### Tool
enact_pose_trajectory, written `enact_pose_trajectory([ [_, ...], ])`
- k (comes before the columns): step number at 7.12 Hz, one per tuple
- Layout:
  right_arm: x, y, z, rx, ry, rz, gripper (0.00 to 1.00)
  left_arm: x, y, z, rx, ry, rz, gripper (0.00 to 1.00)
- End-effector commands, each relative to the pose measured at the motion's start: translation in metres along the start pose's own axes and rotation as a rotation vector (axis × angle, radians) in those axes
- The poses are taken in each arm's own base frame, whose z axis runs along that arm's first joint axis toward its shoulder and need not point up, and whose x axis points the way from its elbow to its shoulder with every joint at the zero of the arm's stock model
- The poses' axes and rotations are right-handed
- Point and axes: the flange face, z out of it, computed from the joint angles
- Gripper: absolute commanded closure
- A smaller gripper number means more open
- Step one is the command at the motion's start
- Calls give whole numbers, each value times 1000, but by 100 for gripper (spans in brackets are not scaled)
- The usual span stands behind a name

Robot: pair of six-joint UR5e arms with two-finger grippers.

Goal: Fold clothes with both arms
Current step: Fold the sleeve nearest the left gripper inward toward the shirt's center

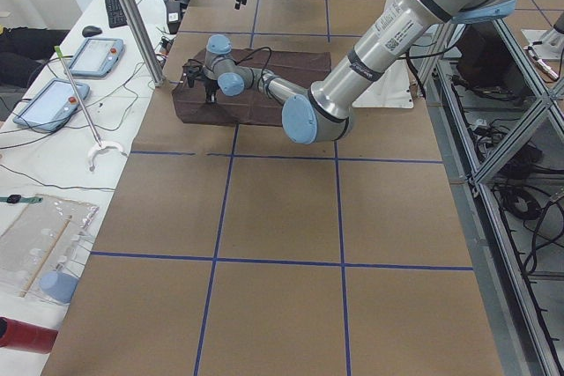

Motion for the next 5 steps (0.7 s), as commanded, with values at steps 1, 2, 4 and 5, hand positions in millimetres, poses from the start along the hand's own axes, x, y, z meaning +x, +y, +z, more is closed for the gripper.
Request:
enact_pose_trajectory([
  [1, -1, 2, 2, -4, 0, -2, 0, -3, -2, 10, 1, -11, -6, 100],
  [2, -2, 3, 4, -7, 0, -4, 0, -1, -3, 10, 6, 1, -5, 100],
  [4, -2, 3, 3, -5, -1, -2, 0, 1, -4, 12, 6, 4, -4, 100],
  [5, -3, 3, 3, -6, -1, -3, 0, 4, -4, 11, 11, 24, 3, 100],
])
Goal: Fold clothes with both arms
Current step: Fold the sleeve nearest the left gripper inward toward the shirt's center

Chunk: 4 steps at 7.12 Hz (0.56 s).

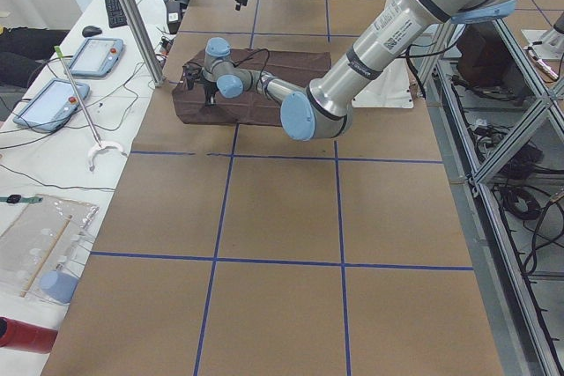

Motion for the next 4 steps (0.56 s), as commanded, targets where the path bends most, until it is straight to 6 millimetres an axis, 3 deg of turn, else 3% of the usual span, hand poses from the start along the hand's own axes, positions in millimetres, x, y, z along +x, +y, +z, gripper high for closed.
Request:
enact_pose_trajectory([
  [1, 0, 0, 0, -1, -1, -1, 0, 6, 0, -1, 4, 19, 7, 100],
  [2, 0, 1, 0, -1, -1, -1, 0, 6, 0, 0, 3, 18, 7, 100],
  [4, -2, 3, 2, -5, -2, 6, 0, 5, 1, -3, 3, 25, 11, 32],
])
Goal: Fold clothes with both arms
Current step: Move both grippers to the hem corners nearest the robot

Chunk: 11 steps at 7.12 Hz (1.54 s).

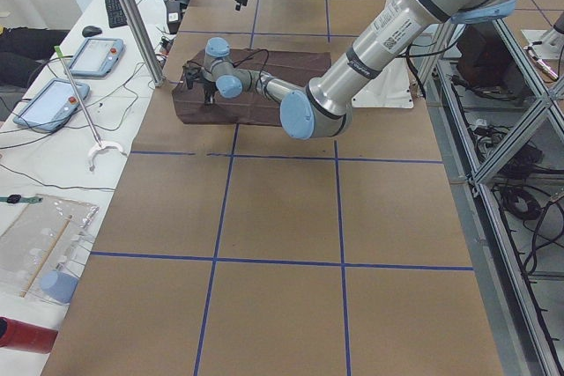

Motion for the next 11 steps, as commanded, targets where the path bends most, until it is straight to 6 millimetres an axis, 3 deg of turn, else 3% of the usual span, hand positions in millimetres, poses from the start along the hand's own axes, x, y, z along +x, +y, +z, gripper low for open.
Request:
enact_pose_trajectory([
  [1, -11, 9, 1, -10, -14, -4, 0, 5, 7, -17, 4, 39, 6, 30],
  [2, -29, 32, -2, -32, -40, -16, 0, -2, 33, -32, -13, 75, 29, 28],
  [3, -40, 66, 1, -49, -50, 75, 0, -26, 79, -38, -48, 99, 62, 28],
  [4, -50, 123, 12, -46, -47, 102, 0, -15, 116, -60, -74, 149, 96, 20],
  [5, -48, 195, 21, -38, -10, 101, 1, -6, 155, -70, -122, 141, 65, 18],
  [6, -58, 256, 13, -39, 70, 103, 2, 5, 193, -73, -163, 140, 53, 19],
  [7, -66, 327, 18, -17, 157, 133, 5, 13, 202, -85, -177, 165, 58, 19],
  [8, -70, 378, 24, 26, 176, 182, 10, -17, 209, -104, -181, 179, 63, 18],
  [9, -56, 404, 30, 17, 206, 218, 15, -54, 221, -133, -239, 197, 72, 21],
  [11, -34, 423, 39, 16, 253, 256, 16, -59, 224, -135, -258, 197, 71, 20],
])
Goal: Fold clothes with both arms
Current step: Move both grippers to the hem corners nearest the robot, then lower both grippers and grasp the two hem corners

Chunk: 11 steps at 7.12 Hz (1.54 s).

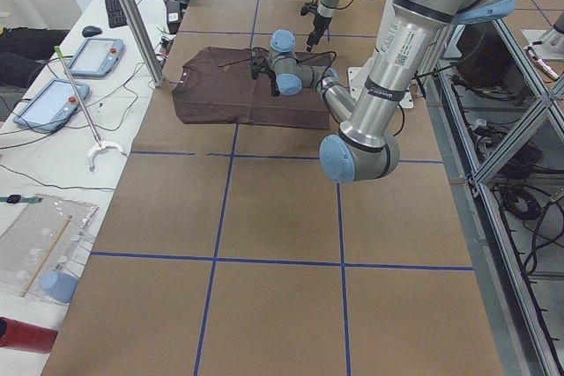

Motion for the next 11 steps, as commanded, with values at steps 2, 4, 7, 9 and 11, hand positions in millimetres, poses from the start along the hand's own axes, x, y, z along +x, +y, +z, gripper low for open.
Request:
enact_pose_trajectory([
  [2, 30, 24, 16, -7, 60, 14, 16, -6, 3, -3, -11, -2, -2, 18],
  [4, 35, 34, 18, -18, 70, 2, 18, -3, 4, -6, -10, 5, 1, 17],
  [7, 37, 36, 20, -19, 76, -3, 40, -3, 4, -6, -10, 5, 1, 16],
  [9, 39, 36, 20, -17, 79, 7, 82, -2, 4, -7, -8, 8, 2, 16],
  [11, 46, 38, 23, -18, 92, 9, 100, -3, 4, -6, -10, 5, 1, 16],
])
